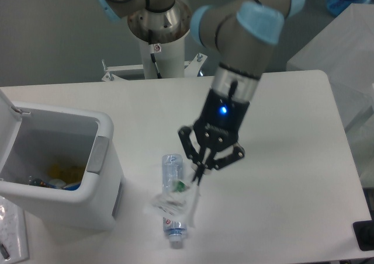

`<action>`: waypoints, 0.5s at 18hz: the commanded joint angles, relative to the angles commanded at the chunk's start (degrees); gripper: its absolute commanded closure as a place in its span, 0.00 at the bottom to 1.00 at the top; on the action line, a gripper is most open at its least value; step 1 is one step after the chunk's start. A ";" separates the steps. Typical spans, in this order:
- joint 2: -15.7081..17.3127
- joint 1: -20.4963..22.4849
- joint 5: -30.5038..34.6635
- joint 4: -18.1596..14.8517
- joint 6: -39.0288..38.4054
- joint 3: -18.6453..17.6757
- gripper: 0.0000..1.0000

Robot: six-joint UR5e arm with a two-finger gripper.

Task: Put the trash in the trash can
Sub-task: 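Lift the wrapper and carry it over the white trash bin, then open the gripper to drop the wrapper into the bin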

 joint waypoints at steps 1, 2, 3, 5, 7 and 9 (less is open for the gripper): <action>0.96 -1.49 -0.09 0.00 -0.09 -0.26 1.00; 2.28 -2.90 -0.09 0.00 -0.09 -0.79 1.00; 4.12 -4.13 0.00 -0.09 -0.18 -1.05 1.00; 6.33 -5.54 0.00 -0.09 -0.53 -2.11 1.00; 7.56 -8.96 0.17 -0.18 -1.67 -2.37 1.00; 8.88 -10.73 0.44 -0.18 -1.76 -3.51 1.00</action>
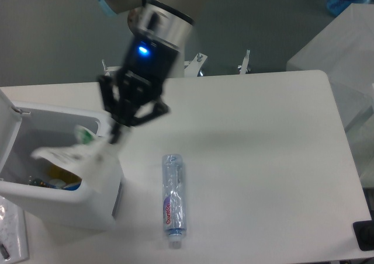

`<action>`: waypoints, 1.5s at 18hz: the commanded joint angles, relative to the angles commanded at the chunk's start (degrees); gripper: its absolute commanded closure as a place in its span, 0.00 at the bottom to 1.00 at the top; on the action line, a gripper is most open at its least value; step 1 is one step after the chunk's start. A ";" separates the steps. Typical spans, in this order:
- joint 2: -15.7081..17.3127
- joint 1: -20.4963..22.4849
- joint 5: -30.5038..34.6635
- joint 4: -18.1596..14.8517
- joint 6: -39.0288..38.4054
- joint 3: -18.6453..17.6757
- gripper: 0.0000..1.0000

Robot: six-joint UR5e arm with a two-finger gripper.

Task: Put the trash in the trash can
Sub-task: 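Open the gripper to drop the wrapper into the bin, then move the gripper down over the clear water bottle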

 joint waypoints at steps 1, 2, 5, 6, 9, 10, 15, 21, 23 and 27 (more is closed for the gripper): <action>0.27 -0.27 0.00 0.00 0.09 -0.79 1.00; 0.36 -0.36 0.00 0.00 0.09 -1.23 1.00; 0.10 -1.59 0.00 0.09 0.88 -2.81 0.81; 0.01 -1.59 0.00 0.09 0.97 -3.34 0.65; -0.43 -1.68 0.00 0.09 0.88 -3.43 0.00; -0.52 -1.68 0.00 0.09 0.79 -3.43 0.00; -2.09 -1.59 0.09 0.18 -0.35 -2.04 0.00; -10.61 4.82 0.09 0.09 -12.11 7.71 0.00; -14.83 6.49 0.26 0.00 -14.67 11.14 0.00; -21.95 8.07 1.84 -2.97 -15.12 14.84 0.00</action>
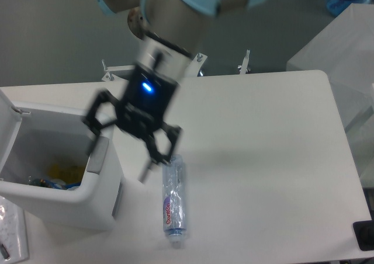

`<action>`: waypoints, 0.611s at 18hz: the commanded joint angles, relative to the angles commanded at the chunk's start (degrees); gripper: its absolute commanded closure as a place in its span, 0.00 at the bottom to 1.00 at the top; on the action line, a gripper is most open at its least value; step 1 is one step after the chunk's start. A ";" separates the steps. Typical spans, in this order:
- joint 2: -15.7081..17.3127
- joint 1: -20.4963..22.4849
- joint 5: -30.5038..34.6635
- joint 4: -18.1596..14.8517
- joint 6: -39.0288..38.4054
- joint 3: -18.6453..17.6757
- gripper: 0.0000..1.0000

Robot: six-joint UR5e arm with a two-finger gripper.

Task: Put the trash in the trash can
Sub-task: 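Move the gripper down over the clear water bottle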

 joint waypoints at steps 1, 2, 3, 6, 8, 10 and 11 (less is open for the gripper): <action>-1.49 0.35 0.79 -1.75 0.17 0.88 0.00; -3.08 0.44 1.58 -3.51 0.26 2.02 0.00; -4.48 0.53 2.72 -5.88 0.35 3.33 0.00; -8.61 0.53 6.59 -13.00 0.79 7.73 0.00; -11.08 0.36 10.01 -16.08 0.88 9.23 0.00; -13.10 -0.08 13.35 -17.41 0.88 9.59 0.00; -13.89 -0.69 14.59 -17.85 0.88 9.76 0.00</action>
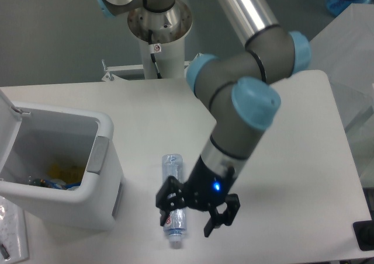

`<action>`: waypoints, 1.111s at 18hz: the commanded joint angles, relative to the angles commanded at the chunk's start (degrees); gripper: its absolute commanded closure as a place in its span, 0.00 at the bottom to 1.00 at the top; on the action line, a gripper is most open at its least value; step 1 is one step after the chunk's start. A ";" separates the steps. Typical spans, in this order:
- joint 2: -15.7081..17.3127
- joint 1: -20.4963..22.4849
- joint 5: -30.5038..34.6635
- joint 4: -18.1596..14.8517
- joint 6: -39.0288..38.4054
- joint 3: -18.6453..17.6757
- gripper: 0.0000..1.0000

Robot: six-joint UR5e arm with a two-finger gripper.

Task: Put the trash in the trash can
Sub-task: 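Move the gripper down over the clear water bottle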

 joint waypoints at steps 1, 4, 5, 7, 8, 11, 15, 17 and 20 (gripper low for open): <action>-0.97 -0.35 1.23 -0.35 0.00 0.44 0.00; -4.22 -2.37 6.41 -2.63 0.00 1.14 0.00; -5.62 -3.60 8.86 -4.47 0.00 1.75 0.00; -7.21 -4.48 9.86 -5.89 -0.09 2.72 0.00; -7.74 -4.75 9.94 -5.98 -0.09 3.16 0.00; -9.93 -6.33 14.58 -5.98 -0.09 3.87 0.00; -10.64 -6.77 15.66 -5.89 -0.26 4.04 0.00; -11.43 -6.95 16.88 -5.63 -0.53 3.96 0.00; -11.87 -7.48 17.68 -5.45 -0.62 4.04 0.05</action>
